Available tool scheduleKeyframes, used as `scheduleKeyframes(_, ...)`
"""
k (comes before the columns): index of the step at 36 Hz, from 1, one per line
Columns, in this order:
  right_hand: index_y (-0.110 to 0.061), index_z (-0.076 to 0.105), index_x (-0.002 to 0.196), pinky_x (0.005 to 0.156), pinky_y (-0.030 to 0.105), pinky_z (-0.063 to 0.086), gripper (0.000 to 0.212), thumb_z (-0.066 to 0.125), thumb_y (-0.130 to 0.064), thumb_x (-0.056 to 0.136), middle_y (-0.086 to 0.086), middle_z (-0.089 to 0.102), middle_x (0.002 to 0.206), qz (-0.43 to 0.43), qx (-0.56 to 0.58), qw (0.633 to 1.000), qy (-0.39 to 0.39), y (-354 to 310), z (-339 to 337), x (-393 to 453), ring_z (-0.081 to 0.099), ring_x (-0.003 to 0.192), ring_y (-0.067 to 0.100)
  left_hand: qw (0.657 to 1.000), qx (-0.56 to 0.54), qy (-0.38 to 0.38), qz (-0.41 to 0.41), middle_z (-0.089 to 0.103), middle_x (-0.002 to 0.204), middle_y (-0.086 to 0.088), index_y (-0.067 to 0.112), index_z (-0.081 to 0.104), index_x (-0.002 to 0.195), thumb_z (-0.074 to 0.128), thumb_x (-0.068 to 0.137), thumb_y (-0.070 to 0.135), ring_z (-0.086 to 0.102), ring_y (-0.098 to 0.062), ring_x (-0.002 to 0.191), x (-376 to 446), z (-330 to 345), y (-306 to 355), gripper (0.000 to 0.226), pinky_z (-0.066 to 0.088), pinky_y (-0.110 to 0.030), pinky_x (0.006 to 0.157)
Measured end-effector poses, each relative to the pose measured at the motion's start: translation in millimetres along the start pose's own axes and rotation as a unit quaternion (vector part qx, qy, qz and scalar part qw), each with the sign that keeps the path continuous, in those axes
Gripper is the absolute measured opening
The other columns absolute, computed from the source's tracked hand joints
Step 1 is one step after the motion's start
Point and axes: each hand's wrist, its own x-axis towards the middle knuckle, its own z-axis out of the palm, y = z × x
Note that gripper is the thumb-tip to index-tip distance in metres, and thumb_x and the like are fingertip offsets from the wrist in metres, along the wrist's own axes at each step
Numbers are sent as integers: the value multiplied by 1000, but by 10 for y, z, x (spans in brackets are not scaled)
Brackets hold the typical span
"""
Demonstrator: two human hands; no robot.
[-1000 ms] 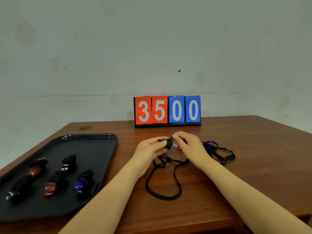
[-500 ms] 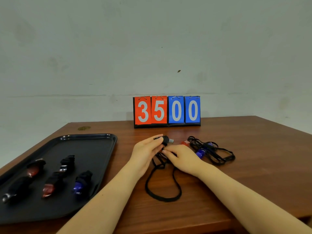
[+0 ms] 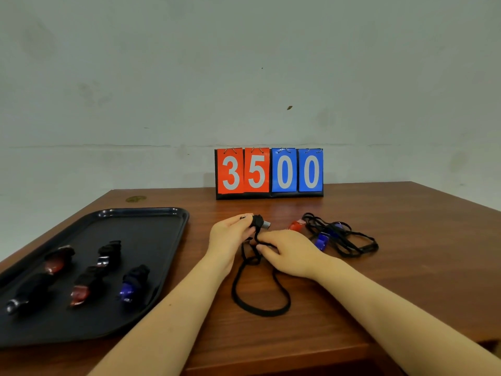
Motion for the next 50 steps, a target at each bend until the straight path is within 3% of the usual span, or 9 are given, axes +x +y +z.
scheduleKeyframes(10,-19,61,101,75,24,45,25,38,-31,102,-4,64,91,-28,-8,1000,3,-69,-22,8,56,81,8,983,168,3,70,70,106,6,35,68,93,59,94,17,63,-14,107,17,-28,12,21,50,-38,99)
scheduleKeyframes(19,-27,64,89,76,18,46,20,46,-27,99,-13,64,84,39,115,984,128,48,-127,-4,58,82,-1,908,381,-39,170,61,109,16,27,66,118,56,96,22,54,-1,100,-15,6,40,25,41,-13,81)
scheduleKeyframes(22,-26,65,89,72,12,41,19,49,-25,99,-15,62,80,82,156,971,161,100,-183,-13,57,79,-3,904,391,-66,157,64,116,11,27,66,119,57,95,21,59,-7,106,-43,23,50,26,48,-21,89)
scheduleKeyframes(25,-20,67,93,74,17,46,18,50,-25,98,-12,63,82,107,186,961,176,147,-199,-11,58,80,0,909,379,-103,141,67,118,5,28,68,117,59,94,20,63,-11,108,-76,44,50,26,51,-36,97)
scheduleKeyframes(30,-21,68,92,71,14,46,15,56,-29,95,-8,66,83,140,224,943,201,214,-201,1,61,80,3,927,325,-153,108,69,105,10,39,66,101,59,94,21,68,-6,94,-127,62,68,21,55,-30,90)
scheduleKeyframes(37,-11,70,88,70,15,46,26,54,-29,96,7,68,83,170,314,914,193,207,-226,-2,62,82,17,976,143,-156,52,74,105,6,24,72,107,58,94,18,67,-9,102,-172,65,132,20,55,-24,84)
scheduleKeyframes(41,-9,71,92,71,20,45,27,50,-26,98,10,67,84,158,280,933,160,193,-183,-13,61,81,21,986,66,-146,36,73,108,-1,12,70,113,56,95,14,66,-13,103,-173,67,128,23,53,-22,83)
scheduleKeyframes(45,-20,70,88,68,20,43,22,51,-24,98,-6,64,74,134,234,954,134,186,-111,-12,55,67,1,991,-61,-119,7,73,109,-6,9,68,114,54,95,8,68,-13,100,-144,65,156,23,53,-24,82)
scheduleKeyframes(50,-25,68,90,79,19,47,23,48,-31,99,-13,66,83,99,151,979,95,113,-78,-6,59,82,-2,996,-62,-57,26,72,109,-4,13,69,109,55,94,7,65,-14,106,-96,47,163,21,51,-27,92)
